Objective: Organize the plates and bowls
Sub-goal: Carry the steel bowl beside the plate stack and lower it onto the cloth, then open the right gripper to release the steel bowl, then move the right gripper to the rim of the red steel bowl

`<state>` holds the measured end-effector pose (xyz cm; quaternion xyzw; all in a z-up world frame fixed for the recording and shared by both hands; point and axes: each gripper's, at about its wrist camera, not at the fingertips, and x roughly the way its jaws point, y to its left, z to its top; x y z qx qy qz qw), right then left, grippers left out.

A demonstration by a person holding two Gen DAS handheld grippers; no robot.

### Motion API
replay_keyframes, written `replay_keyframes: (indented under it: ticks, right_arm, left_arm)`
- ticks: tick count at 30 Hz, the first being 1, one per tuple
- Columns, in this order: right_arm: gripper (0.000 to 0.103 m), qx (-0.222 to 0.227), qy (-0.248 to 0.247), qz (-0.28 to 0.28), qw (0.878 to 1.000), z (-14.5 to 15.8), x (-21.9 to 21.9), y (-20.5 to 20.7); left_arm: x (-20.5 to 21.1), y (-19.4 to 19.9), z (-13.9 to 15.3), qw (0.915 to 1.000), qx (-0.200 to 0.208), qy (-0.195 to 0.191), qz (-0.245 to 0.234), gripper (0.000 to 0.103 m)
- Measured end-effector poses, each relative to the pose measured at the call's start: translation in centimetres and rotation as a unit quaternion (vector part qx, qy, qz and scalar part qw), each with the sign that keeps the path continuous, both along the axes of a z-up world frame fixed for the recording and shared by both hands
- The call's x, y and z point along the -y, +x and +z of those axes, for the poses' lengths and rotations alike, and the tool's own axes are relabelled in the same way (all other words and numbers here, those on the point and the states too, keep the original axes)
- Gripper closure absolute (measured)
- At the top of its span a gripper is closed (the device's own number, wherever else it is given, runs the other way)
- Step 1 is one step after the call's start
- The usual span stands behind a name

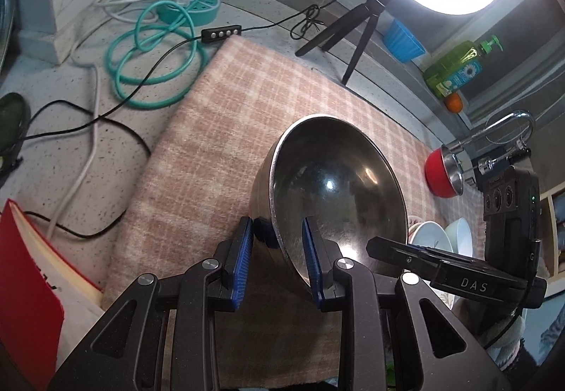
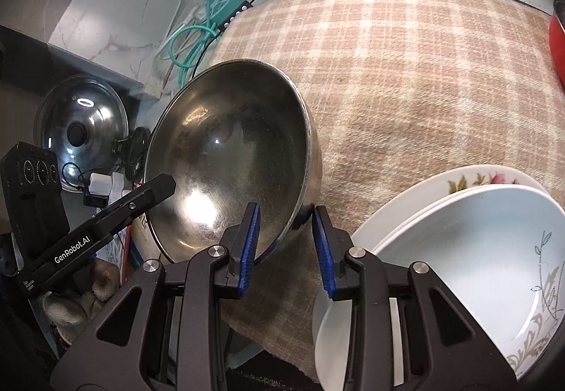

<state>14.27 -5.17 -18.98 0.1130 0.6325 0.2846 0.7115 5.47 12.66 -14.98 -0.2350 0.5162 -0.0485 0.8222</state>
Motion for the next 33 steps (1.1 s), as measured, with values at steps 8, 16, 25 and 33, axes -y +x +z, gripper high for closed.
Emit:
replay_keyframes:
  ticks: [8,16,25,33]
  right_arm:
    - [0.071,-0.005,-0.003,0.011,1.000,-0.5,-0.5,-0.9]
    - [0.071,-0.002,-0.004,0.018,1.000,-0.6,-0.6,-1.3]
    - [0.060,0.018,-0.004,0.019,1.000,0.3,-0.6,-1.7]
    - [0.020,0.070,-0.001,-0.006,0.998,2.6,0.5,-1.7]
  left_arm:
    - [-0.6,-1.0,-1.0,0.9999,-0.013,-0.008,0.005,0.077]
    - [-0.5,-1.5,-1.2,0.9998,-0.016,-0.007,0.004,0.077]
    - [-0.5,-1.9,-0.7,0.9999,-0.013,0.006,0.008,0.076]
    - [-0.9,-2.1,0.4,0.9996,0.003,0.023,0.016,0.052]
